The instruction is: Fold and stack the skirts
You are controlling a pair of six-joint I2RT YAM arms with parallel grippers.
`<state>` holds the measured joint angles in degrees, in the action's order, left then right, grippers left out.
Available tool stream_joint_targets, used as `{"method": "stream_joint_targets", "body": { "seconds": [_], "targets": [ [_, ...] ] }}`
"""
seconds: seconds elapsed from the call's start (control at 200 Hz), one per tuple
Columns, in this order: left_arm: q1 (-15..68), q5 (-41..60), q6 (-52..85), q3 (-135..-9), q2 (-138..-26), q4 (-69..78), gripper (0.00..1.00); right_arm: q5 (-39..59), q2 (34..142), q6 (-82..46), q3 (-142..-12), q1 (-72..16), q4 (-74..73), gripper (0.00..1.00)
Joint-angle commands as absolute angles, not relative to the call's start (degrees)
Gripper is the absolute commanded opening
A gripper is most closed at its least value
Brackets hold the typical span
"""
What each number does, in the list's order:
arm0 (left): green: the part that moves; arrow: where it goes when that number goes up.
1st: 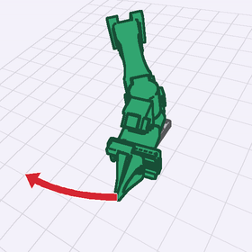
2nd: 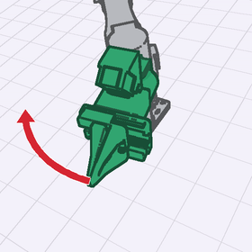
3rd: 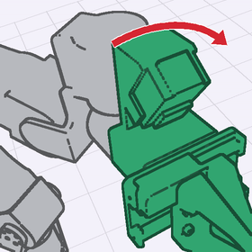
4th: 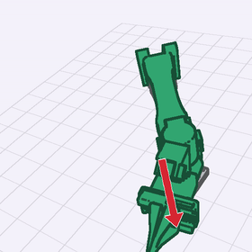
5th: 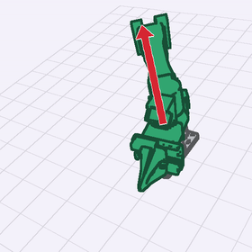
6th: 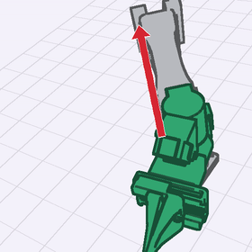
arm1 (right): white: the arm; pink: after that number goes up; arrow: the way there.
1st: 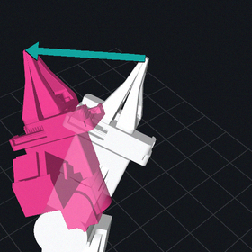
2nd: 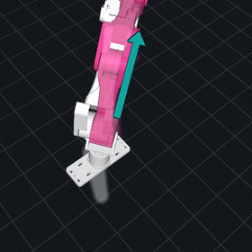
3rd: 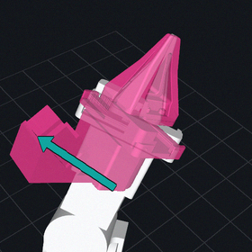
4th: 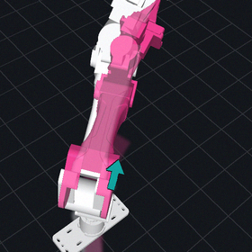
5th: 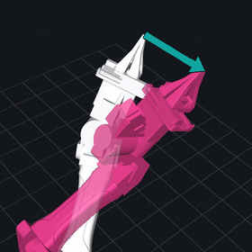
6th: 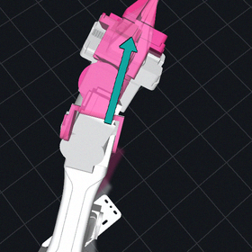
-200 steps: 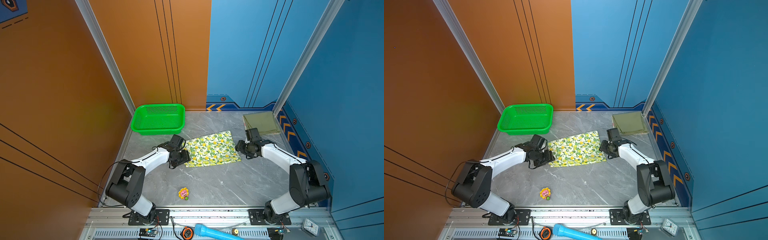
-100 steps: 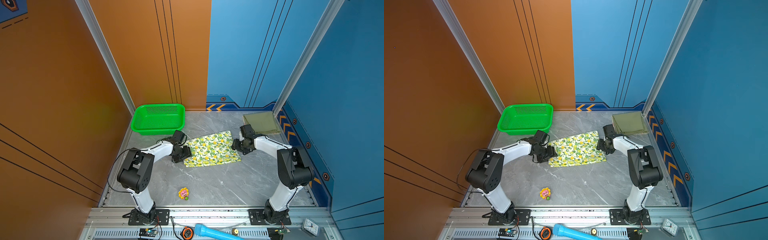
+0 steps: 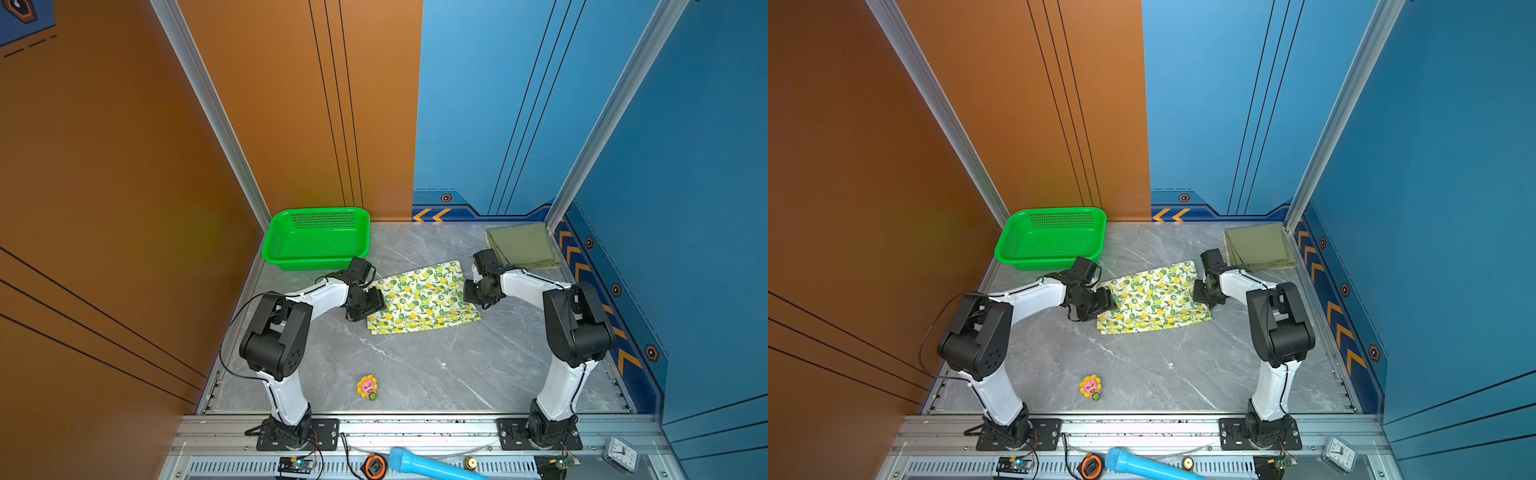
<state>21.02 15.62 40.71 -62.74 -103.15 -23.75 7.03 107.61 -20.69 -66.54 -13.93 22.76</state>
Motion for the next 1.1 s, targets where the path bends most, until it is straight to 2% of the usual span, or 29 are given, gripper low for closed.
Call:
{"method": "stream_joint_targets", "body": {
  "seconds": [0.0, 0.155, 0.31, 0.386, 0.441, 0.496, 0.691, 0.761, 0.831, 0.901, 1.001, 1.096],
  "targets": [
    [20.94, 14.66, 39.12, -61.3, -107.12, -26.0, 0.68, 5.54, 110.2, -19.66, -66.58, -14.33, 25.14, 0.03],
    [21.35, 12.41, 38.1, -60.66, -107.7, -27.05, 0.61, 6.67, 110.14, -20.11, -66.81, -14.45, 25.21, 0.01],
    [22.34, 10.53, 37.65, -60.46, -109.72, -27.07, 0.48, 7.68, 109.29, -20.65, -66.15, -15.07, 25.43, 0.0],
    [23.0, 9.73, 37.71, -60.81, -110.86, -27.07, 0.34, 8.16, 108.67, -21.14, -65.38, -15.55, 25.31, 0.0],
    [23.31, 9.44, 37.54, -61.32, -111.53, -27.14, 0.12, 8.08, 107.95, -21.42, -64.62, -16.14, 25.31, 0.0],
    [23.37, 8.46, 37.31, -61.52, -111.58, -27.52, 0.0, 7.89, 107.14, -21.85, -63.74, -16.79, 25.31, 0.0],
    [23.2, 6.21, 35.24, -60.05, -107.87, -30.27, 0.0, 8.3, 102.65, -23.31, -59.68, -18.92, 25.18, 0.0],
    [23.12, 5.78, 34.65, -57.76, -105.54, -30.91, 0.0, 8.59, 100.13, -23.96, -58.41, -19.16, 25.21, 0.09],
    [23.12, 4.89, 33.81, -55.99, -102.89, -32.16, 0.0, 8.37, 97.38, -24.71, -57.33, -19.01, 25.17, 0.32],
    [23.1, 3.49, 32.88, -54.75, -100.34, -33.57, 0.0, 8.31, 95.21, -25.26, -56.96, -18.9, 25.14, 0.46],
    [23.12, 1.98, 32.08, -54.3, -97.47, -35.09, 0.0, 8.72, 94.37, -26.23, -57.13, -18.9, 24.39, 0.56],
    [23.2, 0.69, 31.23, -55.4, -95.55, -36.54, 0.0, 11.14, 95.25, -28.51, -56.72, -18.91, 21.48, 0.59]
  ]
}}
